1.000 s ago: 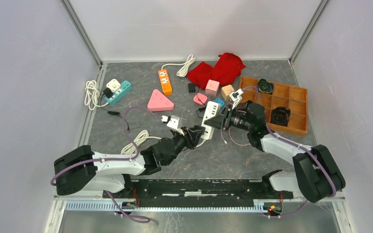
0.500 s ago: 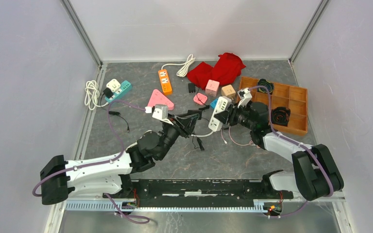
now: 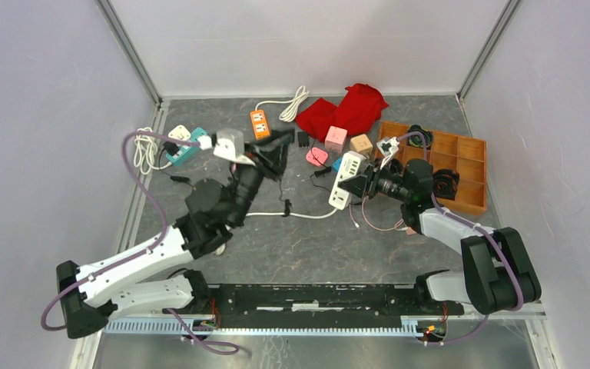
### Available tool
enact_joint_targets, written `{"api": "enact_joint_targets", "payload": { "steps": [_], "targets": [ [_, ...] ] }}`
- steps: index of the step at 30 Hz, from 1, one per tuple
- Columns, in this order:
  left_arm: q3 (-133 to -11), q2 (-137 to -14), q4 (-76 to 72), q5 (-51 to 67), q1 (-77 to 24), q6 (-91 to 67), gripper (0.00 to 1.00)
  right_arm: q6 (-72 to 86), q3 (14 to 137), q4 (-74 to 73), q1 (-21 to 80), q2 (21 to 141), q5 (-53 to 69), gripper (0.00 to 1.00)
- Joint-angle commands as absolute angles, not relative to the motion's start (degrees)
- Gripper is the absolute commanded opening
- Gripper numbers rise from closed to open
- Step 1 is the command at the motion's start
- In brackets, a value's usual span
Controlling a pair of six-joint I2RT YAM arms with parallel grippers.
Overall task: Pull the plug off the socket
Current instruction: Remove the plug from the socket, then place the plug at the center of the board.
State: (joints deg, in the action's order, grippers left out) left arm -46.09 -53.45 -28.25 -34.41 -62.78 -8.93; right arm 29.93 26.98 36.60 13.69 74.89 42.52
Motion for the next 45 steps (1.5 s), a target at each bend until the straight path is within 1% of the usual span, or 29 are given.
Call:
{"api": "enact_joint_targets", "payload": {
  "steps": [1, 5, 10, 14, 19, 28, 34, 39, 43, 45],
  "targets": [
    [-55.3, -57.3, -20.6, -22.2, -51.6, -10.9, 0.02, 30.7, 29.8, 46.0, 13.4, 75.9, 54.3, 0.0],
    [-59.7, -62.9, -20.1, -9.9, -39.3, -18.9, 0.03, 32.1, 29.4, 50.1, 13.2, 75.2, 57.7, 0.0],
    [-68.8, -72.8, -18.7, -5.2, -33.5, -20.1, 0.05, 32.9, 29.1, 52.2, 13.2, 73.9, 58.7, 0.0],
    [-74.5, -80.0, -19.0, -4.6, -32.0, -21.4, 0.06, 33.1, 29.1, 52.6, 13.1, 73.3, 58.9, 0.0],
    [-78.3, -87.3, -20.2, -6.1, -30.8, -23.3, 0.06, 33.5, 29.1, 52.9, 13.0, 72.9, 59.1, 0.0],
    [-77.9, -99.4, -22.1, -5.8, -29.4, -26.4, 0.06, 33.9, 29.4, 53.3, 12.4, 73.7, 59.5, 0.0],
    [-78.8, -107.8, -20.6, -0.5, -28.5, -27.9, 0.07, 34.4, 29.5, 53.4, 12.1, 74.5, 59.9, 0.0],
    [-84.9, -116.2, -15.8, 6.2, -27.6, -30.0, 0.1, 34.5, 29.7, 53.4, 11.9, 75.2, 60.1, 0.0],
    [-88.9, -121.6, -13.6, 8.6, -27.4, -31.9, 0.15, 34.7, 29.8, 53.5, 11.7, 75.6, 60.2, 0.0],
    [-91.5, -123.7, -12.1, 8.7, -27.4, -32.3, 0.16, 34.7, 29.8, 53.4, 11.5, 75.7, 60.2, 0.0]
  ]
}}
